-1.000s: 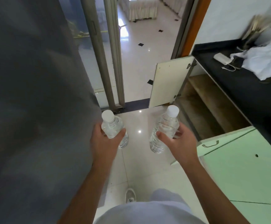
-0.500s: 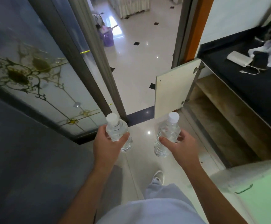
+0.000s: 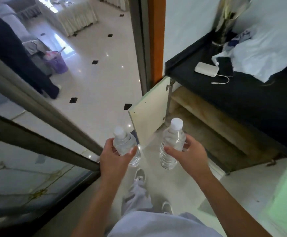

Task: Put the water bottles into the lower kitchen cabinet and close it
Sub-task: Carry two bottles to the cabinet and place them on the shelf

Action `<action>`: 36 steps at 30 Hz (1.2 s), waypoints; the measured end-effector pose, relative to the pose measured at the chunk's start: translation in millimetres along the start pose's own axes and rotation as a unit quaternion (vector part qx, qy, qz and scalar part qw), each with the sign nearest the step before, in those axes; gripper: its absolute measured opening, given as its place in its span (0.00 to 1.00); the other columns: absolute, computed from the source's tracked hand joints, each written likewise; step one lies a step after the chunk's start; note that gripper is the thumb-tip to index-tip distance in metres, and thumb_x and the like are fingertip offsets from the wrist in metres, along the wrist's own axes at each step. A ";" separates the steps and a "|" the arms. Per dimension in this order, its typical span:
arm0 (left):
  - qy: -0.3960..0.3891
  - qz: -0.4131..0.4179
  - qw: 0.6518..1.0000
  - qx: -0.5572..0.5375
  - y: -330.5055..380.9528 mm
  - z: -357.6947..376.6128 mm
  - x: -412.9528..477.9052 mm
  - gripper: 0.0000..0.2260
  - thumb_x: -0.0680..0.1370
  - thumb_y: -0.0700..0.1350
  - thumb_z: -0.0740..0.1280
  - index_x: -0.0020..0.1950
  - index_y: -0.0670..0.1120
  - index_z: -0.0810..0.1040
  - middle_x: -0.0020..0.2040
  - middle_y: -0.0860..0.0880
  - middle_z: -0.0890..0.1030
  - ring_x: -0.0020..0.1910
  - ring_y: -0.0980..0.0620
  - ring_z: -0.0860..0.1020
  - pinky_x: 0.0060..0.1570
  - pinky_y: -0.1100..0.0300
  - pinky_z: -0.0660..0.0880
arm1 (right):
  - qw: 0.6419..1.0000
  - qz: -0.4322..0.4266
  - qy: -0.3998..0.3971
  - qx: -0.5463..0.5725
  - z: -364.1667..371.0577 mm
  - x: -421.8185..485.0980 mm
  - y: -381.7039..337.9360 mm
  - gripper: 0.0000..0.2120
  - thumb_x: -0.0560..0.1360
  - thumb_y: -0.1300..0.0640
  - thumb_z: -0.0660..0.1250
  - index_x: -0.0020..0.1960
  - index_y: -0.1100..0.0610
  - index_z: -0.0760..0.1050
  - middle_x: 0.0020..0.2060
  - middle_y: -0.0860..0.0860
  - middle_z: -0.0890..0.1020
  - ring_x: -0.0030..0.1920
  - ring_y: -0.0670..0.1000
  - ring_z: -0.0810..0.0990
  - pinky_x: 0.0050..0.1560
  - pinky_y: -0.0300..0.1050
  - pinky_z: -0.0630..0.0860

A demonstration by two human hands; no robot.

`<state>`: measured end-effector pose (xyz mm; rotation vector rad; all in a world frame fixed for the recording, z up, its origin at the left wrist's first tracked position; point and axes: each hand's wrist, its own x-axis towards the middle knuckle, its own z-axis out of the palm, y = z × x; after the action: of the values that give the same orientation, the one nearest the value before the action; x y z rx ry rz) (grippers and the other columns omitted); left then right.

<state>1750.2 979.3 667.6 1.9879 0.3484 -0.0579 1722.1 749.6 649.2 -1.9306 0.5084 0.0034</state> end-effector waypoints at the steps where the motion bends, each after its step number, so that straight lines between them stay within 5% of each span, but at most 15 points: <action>1: -0.022 0.005 1.000 0.002 2.8 11.6 15.7 0.23 0.67 0.50 0.82 0.57 0.54 0.77 0.50 0.56 0.84 0.46 0.62 0.82 0.47 0.59 0.81 | 1.000 0.015 0.020 -0.013 -5.5 6.4 1.4 0.18 0.65 0.43 0.81 0.50 0.39 0.77 0.43 0.37 0.83 0.45 0.39 0.82 0.46 0.38 0.76; 4: -0.091 0.024 0.995 0.015 16.9 45.6 59.5 0.23 0.67 0.50 0.82 0.56 0.52 0.77 0.49 0.55 0.84 0.47 0.57 0.82 0.46 0.59 0.79 | 0.993 0.074 0.087 -0.038 -19.2 27.9 2.9 0.17 0.66 0.43 0.80 0.50 0.42 0.77 0.40 0.38 0.82 0.42 0.39 0.81 0.39 0.36 0.73; 10: -0.248 0.066 0.964 0.063 42.3 104.1 134.1 0.21 0.67 0.52 0.82 0.55 0.55 0.76 0.49 0.57 0.82 0.49 0.56 0.81 0.50 0.56 0.77 | 0.955 0.194 0.222 -0.019 -27.2 60.7 2.9 0.21 0.63 0.40 0.80 0.50 0.48 0.80 0.41 0.43 0.85 0.42 0.44 0.83 0.43 0.43 0.79; 19: -0.400 0.128 0.900 0.118 66.8 171.2 171.8 0.20 0.68 0.50 0.81 0.55 0.56 0.75 0.48 0.58 0.81 0.48 0.60 0.80 0.46 0.61 0.76 | 0.907 0.286 0.306 0.041 -20.3 55.6 17.3 0.18 0.65 0.42 0.80 0.49 0.44 0.77 0.41 0.38 0.83 0.44 0.37 0.81 0.42 0.38 0.74; 22: -0.425 0.116 0.889 0.124 64.1 190.0 170.1 0.21 0.68 0.50 0.81 0.56 0.55 0.76 0.49 0.57 0.82 0.48 0.60 0.80 0.46 0.60 0.76 | 0.898 0.308 0.310 0.056 -18.7 56.1 31.9 0.18 0.64 0.41 0.80 0.47 0.43 0.77 0.41 0.39 0.84 0.45 0.40 0.82 0.43 0.40 0.75; 27: -0.442 0.091 0.882 0.135 29.4 224.7 167.8 0.19 0.69 0.48 0.80 0.56 0.52 0.77 0.48 0.55 0.83 0.42 0.68 0.79 0.35 0.74 0.72 | 0.892 0.327 0.304 0.072 -8.4 70.4 84.7 0.19 0.64 0.40 0.80 0.49 0.46 0.79 0.42 0.40 0.85 0.46 0.42 0.83 0.47 0.45 0.79; 32: -0.449 0.084 0.877 0.148 -45.5 283.7 181.3 0.19 0.67 0.48 0.81 0.53 0.53 0.78 0.46 0.57 0.84 0.42 0.67 0.81 0.38 0.72 0.73 | 0.894 0.322 0.300 0.083 19.0 109.7 175.4 0.19 0.64 0.40 0.79 0.50 0.45 0.80 0.41 0.39 0.85 0.44 0.40 0.83 0.43 0.41 0.77; 36: -0.444 0.085 0.878 0.156 -115.6 345.7 202.4 0.20 0.67 0.49 0.81 0.54 0.53 0.78 0.45 0.58 0.84 0.43 0.65 0.82 0.37 0.74 0.72 | 0.894 0.320 0.301 0.092 42.3 154.4 264.3 0.20 0.64 0.41 0.79 0.52 0.44 0.80 0.43 0.39 0.86 0.46 0.42 0.84 0.49 0.45 0.80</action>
<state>1952.4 759.3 376.8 2.0626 -0.4604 -0.9308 1779.7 648.5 362.9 -1.4765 1.4899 -0.2186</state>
